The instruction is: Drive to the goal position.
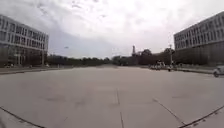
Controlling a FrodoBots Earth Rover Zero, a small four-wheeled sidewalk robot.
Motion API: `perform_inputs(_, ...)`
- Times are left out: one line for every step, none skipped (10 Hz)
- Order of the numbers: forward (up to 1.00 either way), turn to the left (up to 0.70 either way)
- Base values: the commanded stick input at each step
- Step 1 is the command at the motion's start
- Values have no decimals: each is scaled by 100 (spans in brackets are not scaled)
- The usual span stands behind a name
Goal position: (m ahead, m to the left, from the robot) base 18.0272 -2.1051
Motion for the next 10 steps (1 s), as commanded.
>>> perform_inputs(70,0)
perform_inputs(70,0)
perform_inputs(70,0)
perform_inputs(70,-1)
perform_inputs(70,-22)
perform_inputs(70,-26)
perform_inputs(70,-13)
perform_inputs(70,-1)
perform_inputs(70,0)
perform_inputs(70,0)
